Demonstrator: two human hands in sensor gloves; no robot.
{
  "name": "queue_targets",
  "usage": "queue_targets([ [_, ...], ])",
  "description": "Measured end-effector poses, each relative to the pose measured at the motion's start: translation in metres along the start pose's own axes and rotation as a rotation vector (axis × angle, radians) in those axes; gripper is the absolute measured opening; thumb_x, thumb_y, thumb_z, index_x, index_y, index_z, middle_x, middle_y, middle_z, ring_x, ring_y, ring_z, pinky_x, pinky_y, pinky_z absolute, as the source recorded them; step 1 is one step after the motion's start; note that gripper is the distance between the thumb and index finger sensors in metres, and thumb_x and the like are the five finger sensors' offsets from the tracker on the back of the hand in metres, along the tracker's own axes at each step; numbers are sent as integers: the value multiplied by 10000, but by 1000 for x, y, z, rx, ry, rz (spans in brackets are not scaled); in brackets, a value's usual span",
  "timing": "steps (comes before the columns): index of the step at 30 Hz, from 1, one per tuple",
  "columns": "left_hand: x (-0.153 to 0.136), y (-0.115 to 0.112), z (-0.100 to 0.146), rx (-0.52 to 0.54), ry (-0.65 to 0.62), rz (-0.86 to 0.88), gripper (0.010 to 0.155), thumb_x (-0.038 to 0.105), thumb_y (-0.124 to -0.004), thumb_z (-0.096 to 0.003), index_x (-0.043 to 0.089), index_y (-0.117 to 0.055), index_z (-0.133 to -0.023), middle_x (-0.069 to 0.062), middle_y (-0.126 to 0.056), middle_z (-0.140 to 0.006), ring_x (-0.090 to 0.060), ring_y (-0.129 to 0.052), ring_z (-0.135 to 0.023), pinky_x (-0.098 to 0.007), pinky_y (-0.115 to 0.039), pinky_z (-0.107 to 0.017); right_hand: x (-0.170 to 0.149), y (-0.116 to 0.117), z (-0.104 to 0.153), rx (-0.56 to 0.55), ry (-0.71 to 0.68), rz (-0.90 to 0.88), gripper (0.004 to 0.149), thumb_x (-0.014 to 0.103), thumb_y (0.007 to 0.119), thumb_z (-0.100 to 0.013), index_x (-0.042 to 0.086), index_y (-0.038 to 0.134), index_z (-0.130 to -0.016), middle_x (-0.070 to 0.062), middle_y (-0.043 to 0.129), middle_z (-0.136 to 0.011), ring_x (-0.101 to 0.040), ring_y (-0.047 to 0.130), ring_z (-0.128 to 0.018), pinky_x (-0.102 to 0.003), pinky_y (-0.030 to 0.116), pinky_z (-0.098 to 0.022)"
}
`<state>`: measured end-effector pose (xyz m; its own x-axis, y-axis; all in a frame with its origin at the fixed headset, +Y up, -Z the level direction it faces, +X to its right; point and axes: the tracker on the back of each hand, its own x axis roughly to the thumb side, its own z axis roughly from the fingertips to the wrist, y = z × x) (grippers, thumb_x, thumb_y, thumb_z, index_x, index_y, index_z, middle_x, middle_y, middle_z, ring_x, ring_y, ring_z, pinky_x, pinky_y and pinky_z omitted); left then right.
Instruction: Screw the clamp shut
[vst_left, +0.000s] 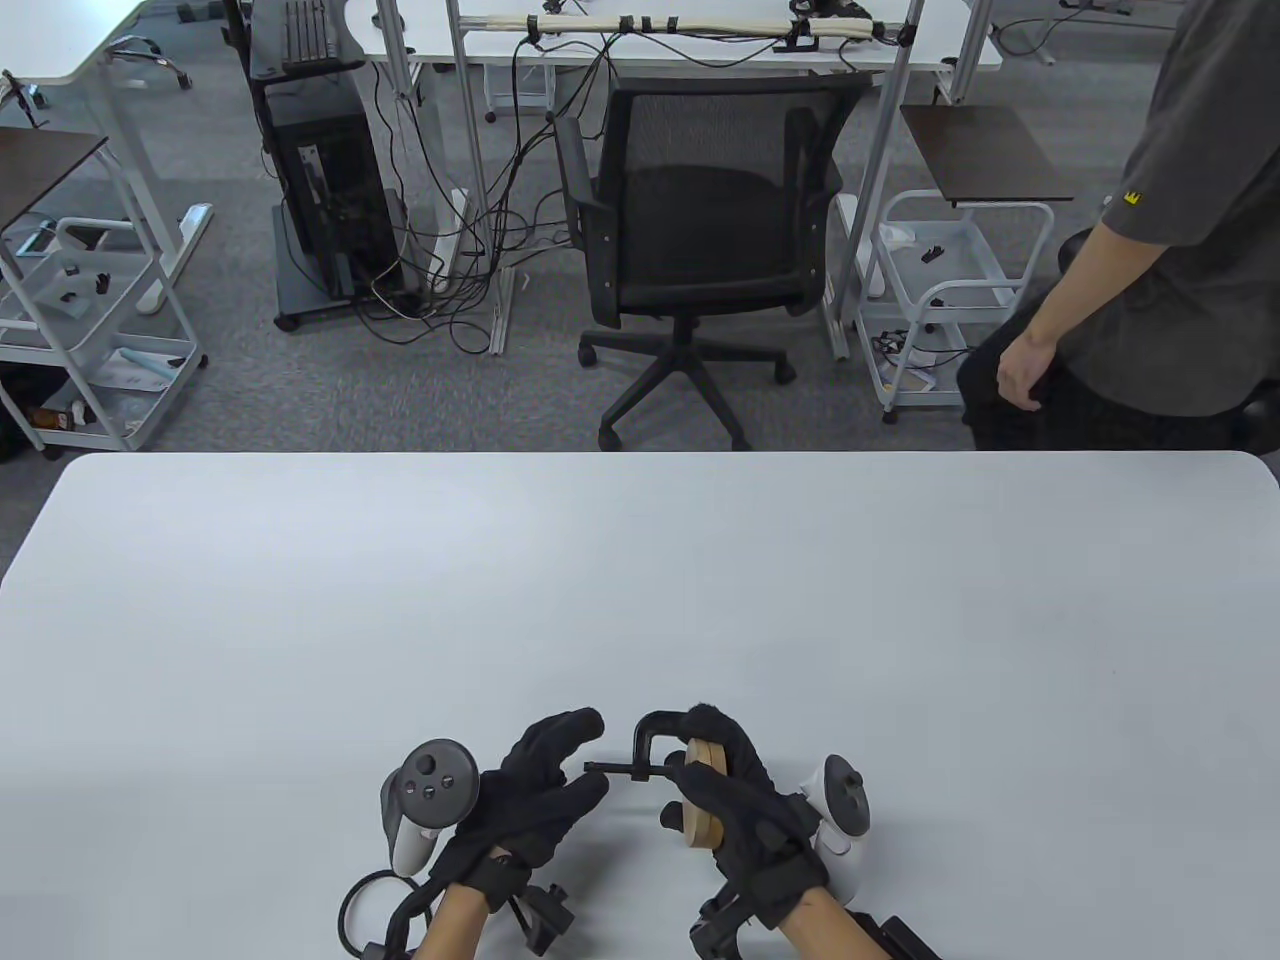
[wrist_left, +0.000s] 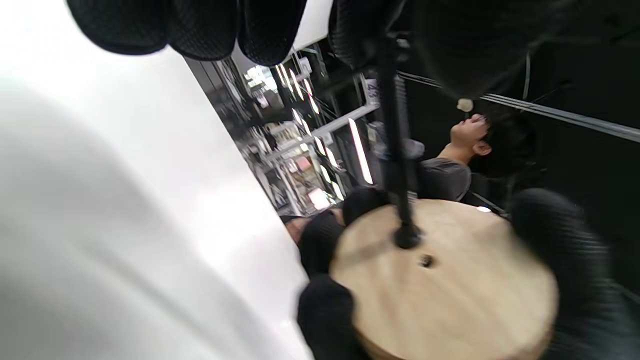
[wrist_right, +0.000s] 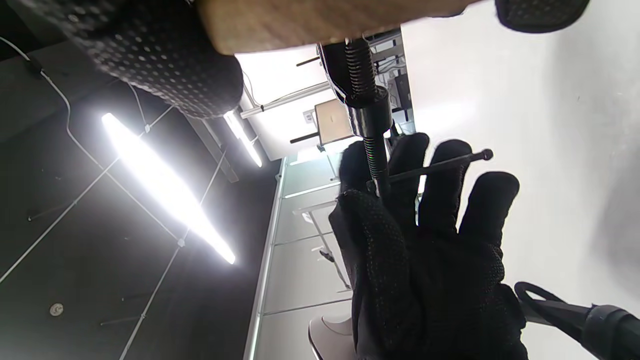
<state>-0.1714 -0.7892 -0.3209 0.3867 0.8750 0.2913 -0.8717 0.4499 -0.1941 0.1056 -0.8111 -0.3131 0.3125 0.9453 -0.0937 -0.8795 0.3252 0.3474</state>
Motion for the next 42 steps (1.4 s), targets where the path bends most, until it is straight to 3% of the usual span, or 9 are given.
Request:
queue_targets([
  [2,-4,2,3,62,73,-22,761,640,-767,-494,124,-647,-1040,-261,-566,-1108,-561,-609,-935,-629,-686,-586,0,0,0,6,0,-8,761,521,877,-512,223,470,-1082,-76,334,-1132,-533,424,-933,-693,594,-538],
  [4,-7,3,3,98,111,-20,675,669,-698,-512,75,-973,-679,-226,-752,-1016,-565,-688,-877,-612,-718,-553,1,0,0,9,-3,-8,759,523,876,-511,225,472,-1081,-76,335,-1132,-534,426,-932,-692,596,-537],
  [6,-10,0,2,12,136,16,730,687,-640,-522,80,-1045,-476,-205,-847,-946,-552,-730,-854,-607,-730,-546,1,0,0,21,-9,-10,759,524,874,-514,225,470,-1083,-74,334,-1133,-532,427,-933,-691,597,-540],
  [9,-14,-8,1,-109,160,120,785,728,-564,-528,87,-943,-777,-228,-734,-1039,-571,-657,-899,-615,-698,-580,1,1,0,38,-15,-16,759,525,874,-515,228,467,-1083,-70,331,-1134,-529,424,-937,-690,595,-542],
  [13,-16,-14,1,-143,158,273,773,693,-608,-545,49,-826,-913,-266,-578,-1110,-587,-562,-940,-635,-654,-604,3,-1,-1,36,-25,-24,762,531,871,-514,232,463,-1083,-65,325,-1133,-524,424,-936,-687,597,-544],
  [20,-19,-19,2,-139,228,326,816,724,-576,-555,31,-793,-927,-272,-532,-1127,-595,-528,-947,-628,-650,-613,6,-1,-3,76,-35,48,766,526,887,-504,229,477,-1079,-50,341,-1134,-521,433,-933,-689,603,-537],
  [27,-18,-21,0,-201,164,492,724,576,-644,-604,-11,-600,-1026,-281,-356,-1153,-578,-385,-999,-657,-578,-652,6,2,-4,98,-34,67,763,525,891,-498,224,491,-1073,-43,359,-1133,-522,446,-927,-689,612,-530],
  [36,-4,-17,-4,-157,5,433,587,368,-705,-574,79,-560,-1064,-212,-315,-1178,-538,-324,-1043,-681,-545,-671,3,2,-4,92,-28,57,768,522,898,-493,208,505,-1074,-56,379,-1134,-529,464,-924,-693,625,-520],
  [42,-1,-11,-4,-90,-26,336,543,308,-759,-504,155,-671,-1018,-144,-409,-1179,-530,-399,-1038,-682,-574,-657,5,1,-4,85,-47,86,763,507,912,-484,195,529,-1066,-63,401,-1131,-543,476,-916,-706,635,-509],
])
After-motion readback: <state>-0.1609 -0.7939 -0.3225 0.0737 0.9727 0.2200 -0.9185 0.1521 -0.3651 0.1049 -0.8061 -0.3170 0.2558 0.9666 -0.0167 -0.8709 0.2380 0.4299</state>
